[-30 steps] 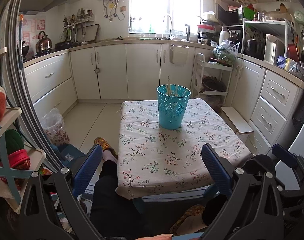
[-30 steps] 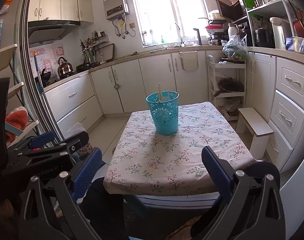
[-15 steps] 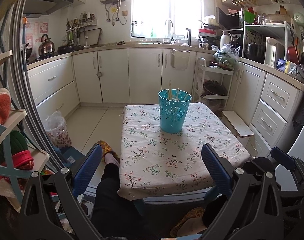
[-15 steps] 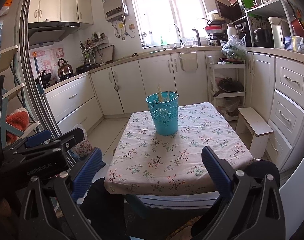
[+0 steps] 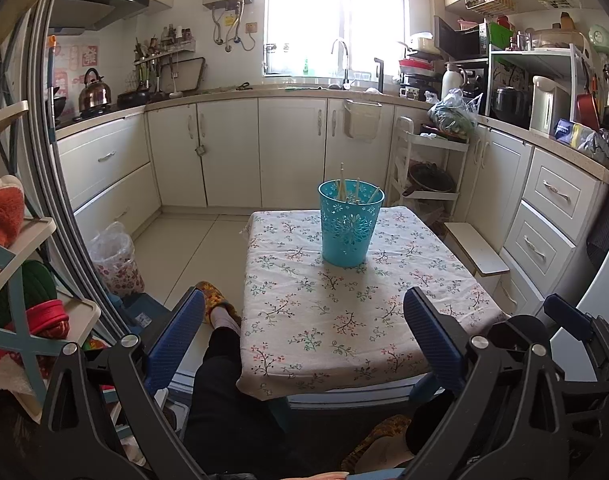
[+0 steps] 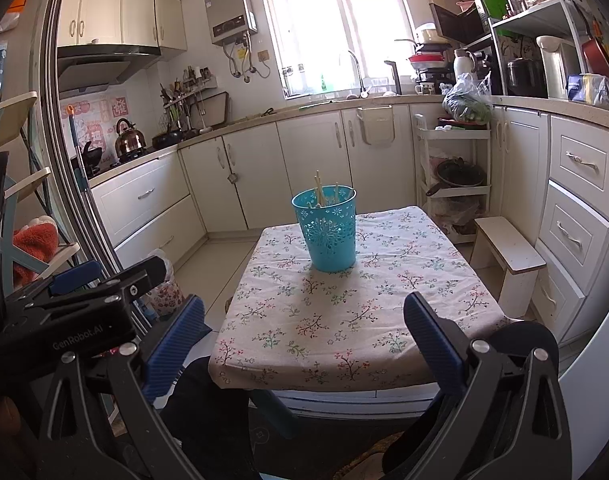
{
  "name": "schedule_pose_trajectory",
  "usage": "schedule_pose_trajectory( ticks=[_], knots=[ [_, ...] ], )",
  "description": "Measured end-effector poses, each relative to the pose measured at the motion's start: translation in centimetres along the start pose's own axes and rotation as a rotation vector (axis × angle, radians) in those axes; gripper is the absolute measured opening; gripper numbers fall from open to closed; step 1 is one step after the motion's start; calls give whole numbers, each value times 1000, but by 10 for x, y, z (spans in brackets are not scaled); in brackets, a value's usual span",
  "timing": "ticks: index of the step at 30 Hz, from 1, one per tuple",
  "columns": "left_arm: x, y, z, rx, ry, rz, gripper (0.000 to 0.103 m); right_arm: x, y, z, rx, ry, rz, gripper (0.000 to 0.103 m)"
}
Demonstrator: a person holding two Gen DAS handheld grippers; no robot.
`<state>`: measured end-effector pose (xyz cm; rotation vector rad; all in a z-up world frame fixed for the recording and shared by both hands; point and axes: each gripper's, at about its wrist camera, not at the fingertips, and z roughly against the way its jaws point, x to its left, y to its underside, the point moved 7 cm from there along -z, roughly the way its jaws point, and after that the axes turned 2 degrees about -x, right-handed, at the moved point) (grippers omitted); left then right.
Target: Organize utensils
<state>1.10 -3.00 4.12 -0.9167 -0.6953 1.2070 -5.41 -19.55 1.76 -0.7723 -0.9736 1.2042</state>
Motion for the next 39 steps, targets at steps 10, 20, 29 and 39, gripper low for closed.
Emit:
schedule_pose_trajectory(
  ticks=[10,20,29,39],
  knots=[
    [0,0,1,-1,0,1,95,-2,0,1,4,3,-3,96],
    [0,0,1,-1,0,0,95,-3,-3,4,0,6,-3,96],
    [-1,1,1,0,-1,1,95,-1,-2,4,0,3,0,96],
    [2,4,4,5,1,-4,95,-1,-2,5,0,5,-2,96]
  ],
)
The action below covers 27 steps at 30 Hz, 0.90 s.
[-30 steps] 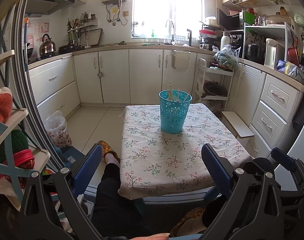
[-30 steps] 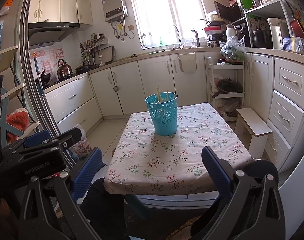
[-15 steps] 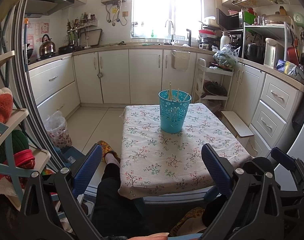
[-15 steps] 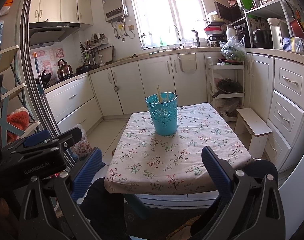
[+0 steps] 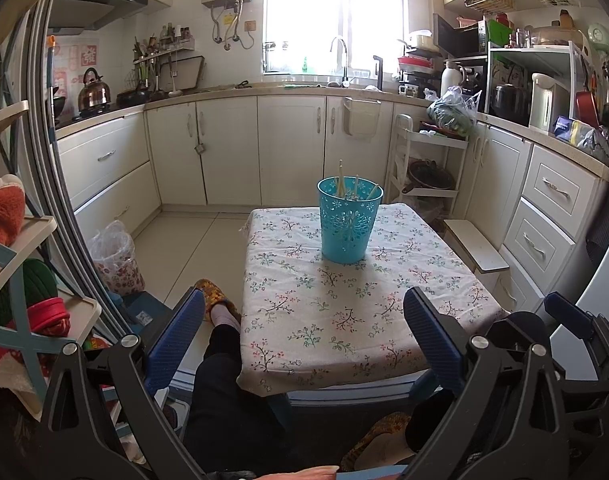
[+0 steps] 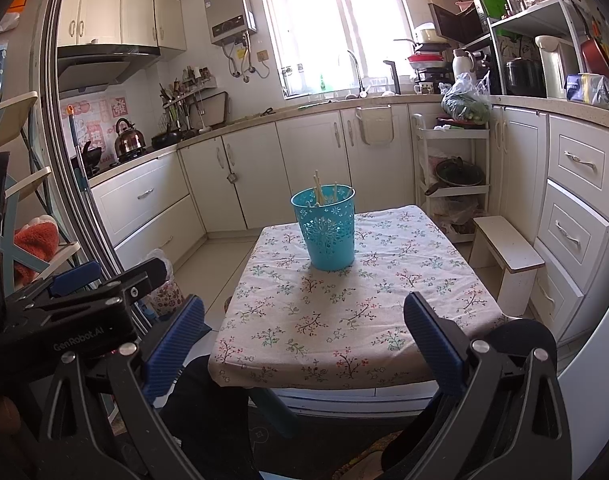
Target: Organize utensils
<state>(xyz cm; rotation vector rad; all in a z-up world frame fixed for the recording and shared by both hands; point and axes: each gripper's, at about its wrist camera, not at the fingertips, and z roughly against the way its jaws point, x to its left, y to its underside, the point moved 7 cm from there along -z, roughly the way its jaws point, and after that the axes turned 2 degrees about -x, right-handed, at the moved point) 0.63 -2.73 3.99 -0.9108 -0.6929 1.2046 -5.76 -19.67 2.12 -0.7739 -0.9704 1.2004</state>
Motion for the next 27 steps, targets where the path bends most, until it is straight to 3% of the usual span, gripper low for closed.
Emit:
schedule_pose_trajectory(
  ticks=[27],
  knots=[
    [2,2,-2,7,2,-2,95,1,1,1,4,2,0,96]
  ],
)
